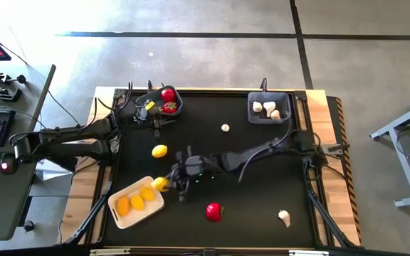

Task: Sort produce into baskets
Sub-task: Put the yellow lemon into the white bin

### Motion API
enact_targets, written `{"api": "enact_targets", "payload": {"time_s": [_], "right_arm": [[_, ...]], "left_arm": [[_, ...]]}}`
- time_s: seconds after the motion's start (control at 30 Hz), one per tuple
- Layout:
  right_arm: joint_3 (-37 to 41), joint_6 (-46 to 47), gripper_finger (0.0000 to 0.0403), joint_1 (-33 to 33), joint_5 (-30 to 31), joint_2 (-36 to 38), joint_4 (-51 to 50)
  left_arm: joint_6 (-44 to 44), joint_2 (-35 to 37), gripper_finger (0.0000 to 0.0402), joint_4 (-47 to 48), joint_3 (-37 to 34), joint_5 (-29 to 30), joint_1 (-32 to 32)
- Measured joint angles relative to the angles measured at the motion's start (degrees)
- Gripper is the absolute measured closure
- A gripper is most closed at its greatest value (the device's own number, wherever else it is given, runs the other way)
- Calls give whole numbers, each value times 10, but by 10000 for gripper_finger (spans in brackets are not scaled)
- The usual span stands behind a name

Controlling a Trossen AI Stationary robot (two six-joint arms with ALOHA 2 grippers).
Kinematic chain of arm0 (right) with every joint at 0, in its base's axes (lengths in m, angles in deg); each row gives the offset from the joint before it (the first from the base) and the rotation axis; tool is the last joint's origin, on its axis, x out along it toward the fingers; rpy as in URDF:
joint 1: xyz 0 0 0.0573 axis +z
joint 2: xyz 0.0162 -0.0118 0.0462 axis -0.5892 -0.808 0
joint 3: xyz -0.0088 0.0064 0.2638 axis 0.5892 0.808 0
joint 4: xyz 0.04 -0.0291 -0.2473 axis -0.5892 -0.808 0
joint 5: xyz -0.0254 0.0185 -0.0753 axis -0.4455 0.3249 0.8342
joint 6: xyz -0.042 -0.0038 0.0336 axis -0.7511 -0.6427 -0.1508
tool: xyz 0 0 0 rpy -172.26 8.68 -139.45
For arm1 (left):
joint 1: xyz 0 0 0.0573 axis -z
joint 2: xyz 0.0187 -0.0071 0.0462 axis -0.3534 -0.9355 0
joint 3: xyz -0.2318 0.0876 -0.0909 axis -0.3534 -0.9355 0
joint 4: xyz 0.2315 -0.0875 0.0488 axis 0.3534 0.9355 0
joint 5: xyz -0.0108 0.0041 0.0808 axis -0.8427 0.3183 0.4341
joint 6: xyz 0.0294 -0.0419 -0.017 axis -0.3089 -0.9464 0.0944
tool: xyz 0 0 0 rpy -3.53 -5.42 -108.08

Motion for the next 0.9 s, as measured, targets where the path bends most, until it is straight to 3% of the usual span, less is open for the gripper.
{"api": "enact_targets", "payload": {"time_s": [0.33,0.57,0.9], "right_arm": [[-207,-5,317,16,-77,-160,-64],[-248,6,315,22,-112,-200,-67],[-246,0,211,22,-68,-207,-76]], "left_arm": [[15,0,307,0,0,-2,0],[14,0,314,-1,0,-2,0],[-7,0,315,0,0,2,0]]}}
